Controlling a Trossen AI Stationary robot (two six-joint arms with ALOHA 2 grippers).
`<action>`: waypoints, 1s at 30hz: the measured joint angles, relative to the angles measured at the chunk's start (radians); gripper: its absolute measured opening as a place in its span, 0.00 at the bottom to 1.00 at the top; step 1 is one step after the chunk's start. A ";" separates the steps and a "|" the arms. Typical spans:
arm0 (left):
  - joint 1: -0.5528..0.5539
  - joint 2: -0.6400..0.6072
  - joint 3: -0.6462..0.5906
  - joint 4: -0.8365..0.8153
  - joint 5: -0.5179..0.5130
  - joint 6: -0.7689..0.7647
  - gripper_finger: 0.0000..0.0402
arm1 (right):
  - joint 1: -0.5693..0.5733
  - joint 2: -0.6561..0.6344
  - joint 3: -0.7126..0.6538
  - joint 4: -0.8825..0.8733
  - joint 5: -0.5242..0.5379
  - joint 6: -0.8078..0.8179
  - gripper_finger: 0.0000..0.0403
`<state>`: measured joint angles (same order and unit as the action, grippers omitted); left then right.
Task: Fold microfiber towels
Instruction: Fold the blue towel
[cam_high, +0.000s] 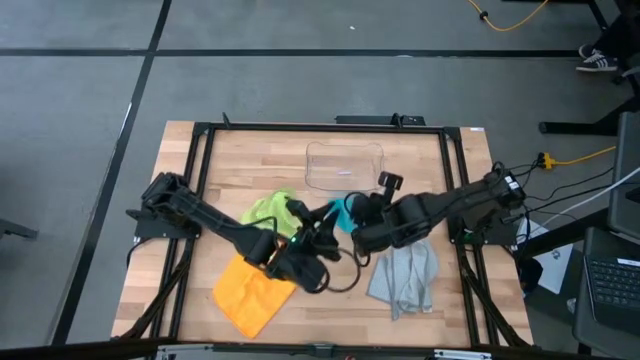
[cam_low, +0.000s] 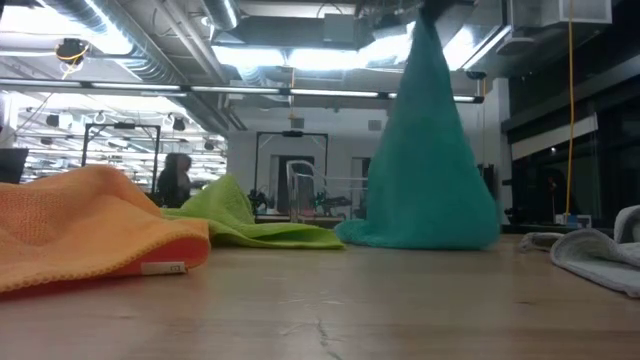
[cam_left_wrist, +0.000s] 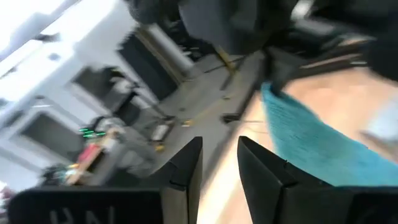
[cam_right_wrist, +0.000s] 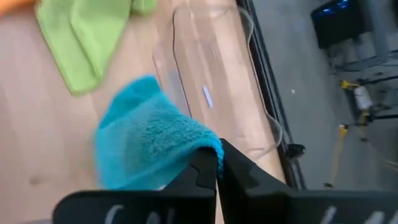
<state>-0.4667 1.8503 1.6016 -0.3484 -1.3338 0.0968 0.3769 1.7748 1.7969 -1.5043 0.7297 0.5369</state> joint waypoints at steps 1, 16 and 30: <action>-0.010 0.000 0.000 -0.035 0.027 -0.046 0.23 | 0.008 0.000 -0.030 0.001 0.009 0.000 0.00; 0.003 0.000 0.000 -0.323 0.331 -0.351 0.23 | 0.177 0.000 -0.179 0.371 0.312 -0.417 0.00; -0.009 -0.002 0.000 -0.075 0.335 -0.224 0.23 | 0.162 -0.001 -0.165 0.388 0.455 -0.410 0.00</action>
<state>-0.4759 1.8488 1.6020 -0.4230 -0.9989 -0.1272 0.5393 1.7737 1.6318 -1.1161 1.1847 0.1268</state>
